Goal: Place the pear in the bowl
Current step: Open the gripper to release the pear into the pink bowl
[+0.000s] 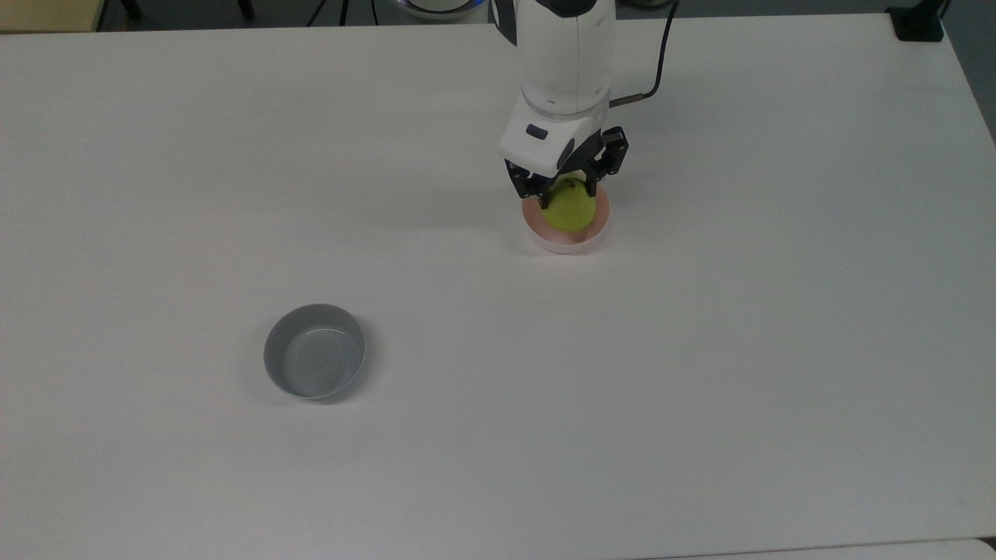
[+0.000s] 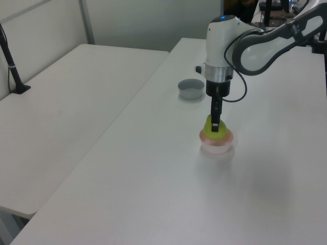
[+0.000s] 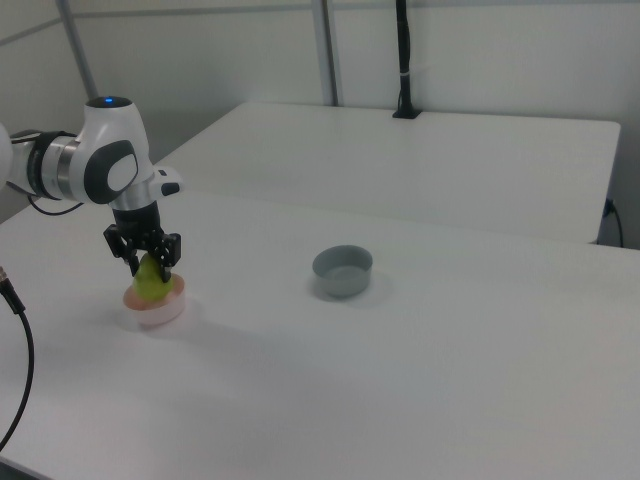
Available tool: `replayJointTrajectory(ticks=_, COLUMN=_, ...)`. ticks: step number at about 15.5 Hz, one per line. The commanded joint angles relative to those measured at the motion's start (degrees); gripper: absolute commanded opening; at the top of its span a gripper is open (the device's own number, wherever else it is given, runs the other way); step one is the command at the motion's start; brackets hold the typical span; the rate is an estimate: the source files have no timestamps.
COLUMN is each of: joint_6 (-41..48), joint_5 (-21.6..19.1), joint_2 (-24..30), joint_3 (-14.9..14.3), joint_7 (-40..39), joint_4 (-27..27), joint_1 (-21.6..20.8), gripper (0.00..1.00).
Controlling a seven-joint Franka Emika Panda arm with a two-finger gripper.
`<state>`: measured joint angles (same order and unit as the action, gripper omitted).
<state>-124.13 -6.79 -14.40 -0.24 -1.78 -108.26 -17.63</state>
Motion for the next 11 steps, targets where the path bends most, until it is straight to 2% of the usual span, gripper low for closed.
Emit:
replayJointTrajectory(ticks=1, joint_6=-2.25, joint_5=-0.07, joint_2=-1.16, joint_3=-0.12, joint_7=1.43, joint_4=-0.46, joint_1=-1.44, gripper=0.14)
replayJointTrajectory(ticks=3, joint_6=-3.04, joint_5=-0.07, joint_2=-1.69, joint_3=-0.12, joint_7=1.95, joint_4=-0.29, joint_1=-1.44, gripper=0.24)
replayJointTrajectory(ticks=4, joint_6=-3.04, joint_5=-0.07, joint_2=-1.77, joint_3=-0.20, joint_7=2.04, joint_4=-0.20, joint_1=-1.36, gripper=0.40)
replayJointTrajectory(ticks=5, joint_6=-3.04, joint_5=-0.07, joint_2=-1.77, joint_3=-0.20, joint_7=2.04, joint_4=-0.20, joint_1=-1.35, gripper=0.51)
replayJointTrajectory(ticks=6, joint_6=-2.96, joint_5=-0.07, joint_2=-1.77, joint_3=-0.20, joint_7=2.04, joint_4=-0.11, joint_1=-1.27, gripper=0.57)
replayJointTrajectory(ticks=8, joint_6=-2.87, joint_5=-0.07, joint_2=-1.69, joint_3=-0.20, joint_7=2.13, joint_4=-0.02, joint_1=-1.27, gripper=0.83)
replayJointTrajectory(ticks=9, joint_6=-2.69, joint_5=-0.07, joint_2=-1.51, joint_3=-0.20, joint_7=2.22, joint_4=0.07, joint_1=-1.18, gripper=1.00)
replayJointTrajectory(ticks=11, joint_6=-2.34, joint_5=-0.07, joint_2=-0.81, joint_3=-0.20, joint_7=2.22, joint_4=0.33, joint_1=-0.65, gripper=1.00)
